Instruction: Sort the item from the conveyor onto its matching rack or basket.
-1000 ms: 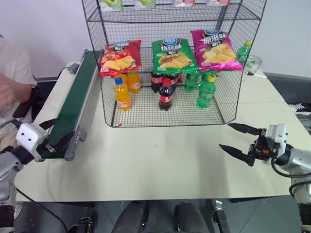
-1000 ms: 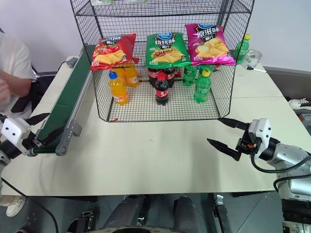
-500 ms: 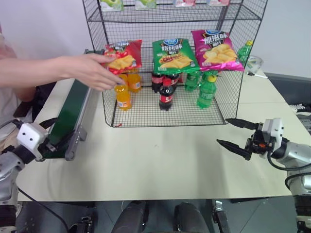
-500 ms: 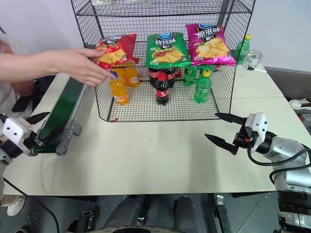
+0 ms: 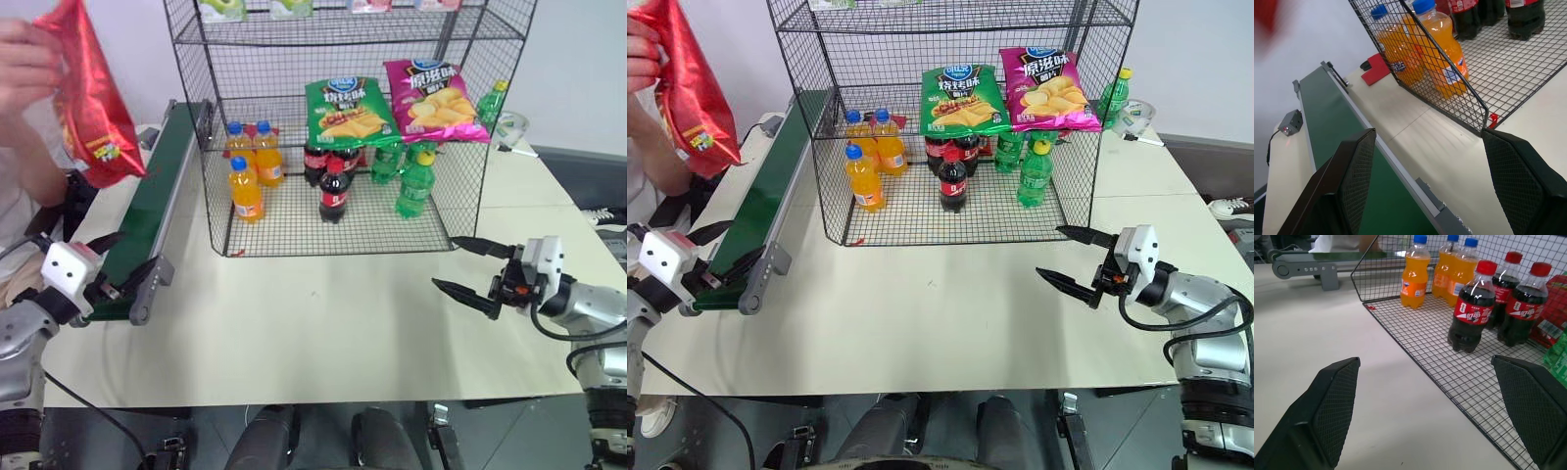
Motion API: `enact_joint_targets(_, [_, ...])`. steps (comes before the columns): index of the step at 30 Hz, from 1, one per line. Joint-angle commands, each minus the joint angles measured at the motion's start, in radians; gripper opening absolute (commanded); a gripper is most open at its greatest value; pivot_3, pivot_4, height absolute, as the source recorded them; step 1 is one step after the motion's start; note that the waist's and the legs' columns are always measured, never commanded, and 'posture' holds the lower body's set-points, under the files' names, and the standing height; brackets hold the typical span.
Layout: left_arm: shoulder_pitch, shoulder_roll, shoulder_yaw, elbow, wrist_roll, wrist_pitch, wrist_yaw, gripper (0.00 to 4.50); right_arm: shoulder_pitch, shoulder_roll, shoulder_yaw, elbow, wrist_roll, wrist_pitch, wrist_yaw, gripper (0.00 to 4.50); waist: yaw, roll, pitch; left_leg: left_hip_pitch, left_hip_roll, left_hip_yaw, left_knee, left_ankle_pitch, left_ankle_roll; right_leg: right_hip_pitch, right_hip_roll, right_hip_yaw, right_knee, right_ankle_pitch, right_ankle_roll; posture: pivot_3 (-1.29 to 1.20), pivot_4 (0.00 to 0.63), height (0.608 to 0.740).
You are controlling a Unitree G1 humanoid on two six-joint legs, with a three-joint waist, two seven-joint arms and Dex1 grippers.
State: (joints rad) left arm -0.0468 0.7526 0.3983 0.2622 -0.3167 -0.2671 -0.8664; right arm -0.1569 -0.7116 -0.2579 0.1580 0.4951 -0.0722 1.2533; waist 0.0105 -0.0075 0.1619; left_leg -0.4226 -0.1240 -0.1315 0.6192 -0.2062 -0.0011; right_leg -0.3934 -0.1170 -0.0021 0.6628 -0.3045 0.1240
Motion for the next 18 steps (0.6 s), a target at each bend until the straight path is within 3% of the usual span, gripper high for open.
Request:
enact_joint_targets(1, [0.002, 0.001, 0.018, -0.024, -0.01, -0.012, 0.011, 3.56, -0.027, 0.007, -0.009, -0.002, 0.004, -0.023, -0.006, 4.5, 0.0, 0.0, 0.0, 0.0, 0.0, 0.0, 0.0, 0.0, 0.0, 0.0, 0.0, 0.0, 0.0, 0.0, 0.0, 0.0, 0.15, 0.74])
enact_joint_targets(18, [0.027, 0.008, 0.025, -0.008, -0.013, -0.038, 0.001, 3.56, -0.048, 0.016, 0.009, 0.01, -0.002, -0.021, -0.012, 4.5, 0.0, 0.0, 0.0, 0.0, 0.0, 0.0, 0.0, 0.0, 0.0, 0.0, 0.0, 0.0, 0.0, 0.0, 0.0, 0.0, 0.15, 0.74])
